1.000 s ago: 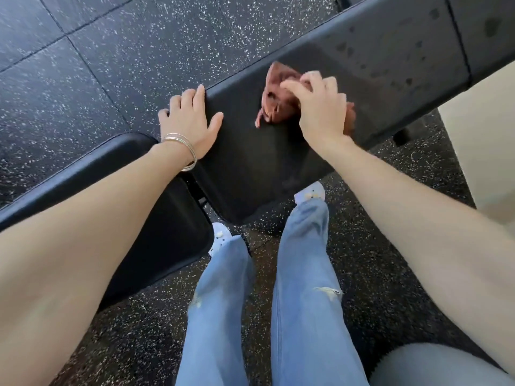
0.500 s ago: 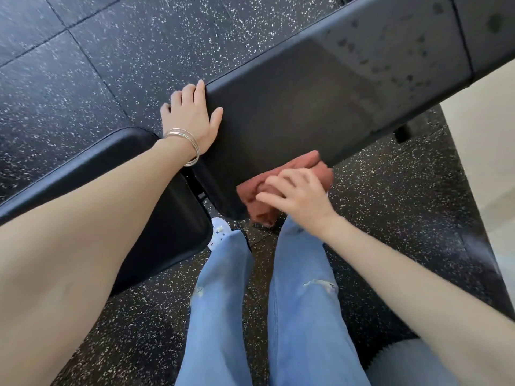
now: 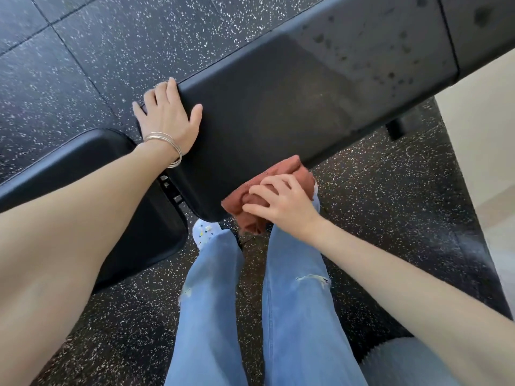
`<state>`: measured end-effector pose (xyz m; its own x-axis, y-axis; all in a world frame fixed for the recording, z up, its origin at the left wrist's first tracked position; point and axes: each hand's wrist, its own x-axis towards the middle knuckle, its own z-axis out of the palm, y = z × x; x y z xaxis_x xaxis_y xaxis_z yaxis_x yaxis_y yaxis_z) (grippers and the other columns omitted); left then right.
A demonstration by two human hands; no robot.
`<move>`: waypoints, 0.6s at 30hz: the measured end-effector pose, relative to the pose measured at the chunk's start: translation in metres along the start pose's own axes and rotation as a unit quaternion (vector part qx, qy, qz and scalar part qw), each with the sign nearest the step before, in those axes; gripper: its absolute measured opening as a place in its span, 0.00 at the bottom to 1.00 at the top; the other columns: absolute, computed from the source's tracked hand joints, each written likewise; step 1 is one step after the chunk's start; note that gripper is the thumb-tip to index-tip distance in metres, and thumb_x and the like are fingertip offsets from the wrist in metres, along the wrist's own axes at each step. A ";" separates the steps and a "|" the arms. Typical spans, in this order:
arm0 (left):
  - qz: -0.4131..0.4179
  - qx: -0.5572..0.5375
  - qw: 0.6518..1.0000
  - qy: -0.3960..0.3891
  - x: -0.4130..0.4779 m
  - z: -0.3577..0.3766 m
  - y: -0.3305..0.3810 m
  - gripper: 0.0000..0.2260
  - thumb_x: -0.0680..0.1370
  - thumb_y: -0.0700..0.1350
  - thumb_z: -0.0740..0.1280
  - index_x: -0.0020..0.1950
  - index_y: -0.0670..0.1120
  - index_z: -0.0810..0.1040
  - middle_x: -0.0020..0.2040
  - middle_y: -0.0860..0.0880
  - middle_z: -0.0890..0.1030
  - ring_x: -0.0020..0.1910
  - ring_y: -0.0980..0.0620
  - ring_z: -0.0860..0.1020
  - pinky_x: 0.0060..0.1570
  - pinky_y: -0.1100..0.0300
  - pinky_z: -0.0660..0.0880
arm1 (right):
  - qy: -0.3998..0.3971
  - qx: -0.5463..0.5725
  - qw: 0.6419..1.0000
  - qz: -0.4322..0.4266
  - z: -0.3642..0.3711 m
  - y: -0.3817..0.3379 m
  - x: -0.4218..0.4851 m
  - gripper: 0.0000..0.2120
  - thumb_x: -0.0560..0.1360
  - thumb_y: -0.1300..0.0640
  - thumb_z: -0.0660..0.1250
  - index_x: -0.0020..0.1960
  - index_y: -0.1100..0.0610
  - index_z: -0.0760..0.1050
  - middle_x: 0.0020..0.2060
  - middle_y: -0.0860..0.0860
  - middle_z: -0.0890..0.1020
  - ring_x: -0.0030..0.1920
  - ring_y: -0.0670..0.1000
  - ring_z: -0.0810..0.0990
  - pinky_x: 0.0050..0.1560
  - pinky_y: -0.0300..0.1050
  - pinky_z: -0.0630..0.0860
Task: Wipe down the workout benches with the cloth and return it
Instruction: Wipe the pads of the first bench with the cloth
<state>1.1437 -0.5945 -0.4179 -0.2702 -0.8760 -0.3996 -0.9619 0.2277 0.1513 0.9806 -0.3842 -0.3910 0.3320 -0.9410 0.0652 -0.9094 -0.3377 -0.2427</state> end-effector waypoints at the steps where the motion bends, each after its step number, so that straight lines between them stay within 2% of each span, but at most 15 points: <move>1: 0.000 0.004 1.000 0.002 0.001 0.000 0.002 0.31 0.78 0.58 0.54 0.75 0.42 0.55 0.73 0.42 0.62 0.70 0.39 0.60 0.69 0.37 0.53 | 0.008 -0.011 1.000 -0.014 -0.003 0.016 -0.002 0.14 0.75 0.64 0.65 0.42 0.46 0.81 0.46 0.49 0.84 0.43 0.56 0.82 0.46 0.48 0.76; 4: -0.001 0.012 1.000 0.002 0.006 0.002 0.012 0.31 0.79 0.58 0.53 0.75 0.42 0.54 0.73 0.42 0.61 0.71 0.39 0.60 0.70 0.36 0.52 | 0.005 -0.054 0.998 0.026 -0.020 0.075 -0.010 0.12 0.76 0.60 0.65 0.47 0.45 0.82 0.49 0.50 0.83 0.48 0.57 0.81 0.47 0.50 0.76; 6: -0.004 0.012 1.000 0.002 0.011 0.002 0.024 0.31 0.79 0.58 0.53 0.75 0.42 0.55 0.73 0.42 0.62 0.71 0.39 0.60 0.70 0.36 0.51 | -0.010 -0.053 0.990 0.130 -0.033 0.120 -0.012 0.13 0.76 0.57 0.61 0.51 0.45 0.81 0.53 0.51 0.82 0.52 0.59 0.79 0.48 0.52 0.74; 9: 0.002 0.014 1.000 0.004 0.019 0.001 0.044 0.31 0.79 0.58 0.53 0.75 0.41 0.55 0.72 0.41 0.62 0.70 0.39 0.61 0.70 0.35 0.51 | -0.009 -0.054 0.937 0.346 -0.046 0.181 0.000 0.20 0.74 0.63 0.58 0.58 0.45 0.78 0.58 0.52 0.77 0.55 0.60 0.73 0.50 0.53 0.70; 11: 0.011 0.021 1.000 0.009 0.024 0.001 0.058 0.30 0.79 0.58 0.53 0.75 0.41 0.55 0.72 0.41 0.63 0.69 0.38 0.62 0.70 0.37 0.52 | 0.005 -0.050 0.900 0.433 -0.046 0.198 0.015 0.25 0.71 0.69 0.58 0.60 0.44 0.75 0.60 0.53 0.74 0.56 0.61 0.71 0.51 0.54 0.69; 12: 0.014 0.025 1.000 0.011 0.027 0.001 0.064 0.30 0.79 0.58 0.53 0.75 0.41 0.56 0.71 0.40 0.63 0.69 0.38 0.62 0.70 0.37 0.53 | 0.005 -0.051 0.893 0.448 -0.044 0.196 0.020 0.27 0.71 0.70 0.58 0.60 0.45 0.75 0.61 0.53 0.74 0.56 0.61 0.71 0.51 0.54 0.69; 14: 0.014 0.027 1.000 0.010 0.033 -0.001 0.078 0.30 0.79 0.57 0.54 0.75 0.41 0.56 0.71 0.40 0.64 0.68 0.38 0.63 0.70 0.38 0.54 | -0.018 -0.052 0.910 0.411 -0.038 0.181 0.017 0.26 0.72 0.69 0.58 0.63 0.45 0.74 0.62 0.54 0.73 0.59 0.61 0.71 0.52 0.53 0.67; 16: 0.007 0.024 1.000 0.009 0.039 -0.002 0.093 0.29 0.79 0.57 0.54 0.74 0.41 0.57 0.71 0.40 0.64 0.68 0.38 0.63 0.69 0.38 0.54 | -0.044 -0.035 0.954 0.293 -0.040 0.172 0.008 0.24 0.72 0.67 0.56 0.61 0.48 0.77 0.60 0.56 0.76 0.57 0.62 0.74 0.50 0.53 0.69; 18: -0.003 0.023 1.000 0.005 0.042 -0.003 0.108 0.29 0.79 0.57 0.54 0.74 0.41 0.57 0.71 0.40 0.65 0.68 0.38 0.63 0.69 0.38 0.54 | -0.051 -0.036 0.987 0.150 -0.050 0.186 0.003 0.22 0.71 0.66 0.56 0.57 0.49 0.80 0.54 0.56 0.81 0.51 0.61 0.79 0.44 0.52 0.73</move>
<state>1.0290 -0.6083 -0.4158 -0.2652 -0.8813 -0.3912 -0.9642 0.2421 0.1081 0.7999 -0.4508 -0.3877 0.0646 -0.9931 -0.0974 -0.9848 -0.0477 -0.1671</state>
